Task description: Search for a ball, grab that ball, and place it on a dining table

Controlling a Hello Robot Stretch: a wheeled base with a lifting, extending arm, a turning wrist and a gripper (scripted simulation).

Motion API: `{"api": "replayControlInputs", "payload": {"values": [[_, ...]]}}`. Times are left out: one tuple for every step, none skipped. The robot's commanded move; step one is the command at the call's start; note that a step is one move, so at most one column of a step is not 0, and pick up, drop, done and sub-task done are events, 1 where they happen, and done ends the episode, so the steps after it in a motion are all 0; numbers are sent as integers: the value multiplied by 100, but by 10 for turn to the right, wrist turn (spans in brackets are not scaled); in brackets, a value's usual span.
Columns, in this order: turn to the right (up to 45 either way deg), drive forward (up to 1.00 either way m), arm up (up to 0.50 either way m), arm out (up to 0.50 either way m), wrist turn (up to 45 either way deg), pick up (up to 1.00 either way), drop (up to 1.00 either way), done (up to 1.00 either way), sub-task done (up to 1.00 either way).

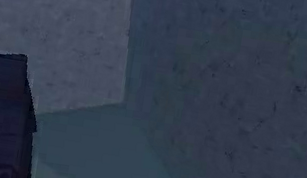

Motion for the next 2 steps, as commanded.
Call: {"api": "replayControlInputs", "payload": {"values": [[450,0,0,0,0,0,0,0,0],[450,0,0,0,0,0,0,0,0]]}}
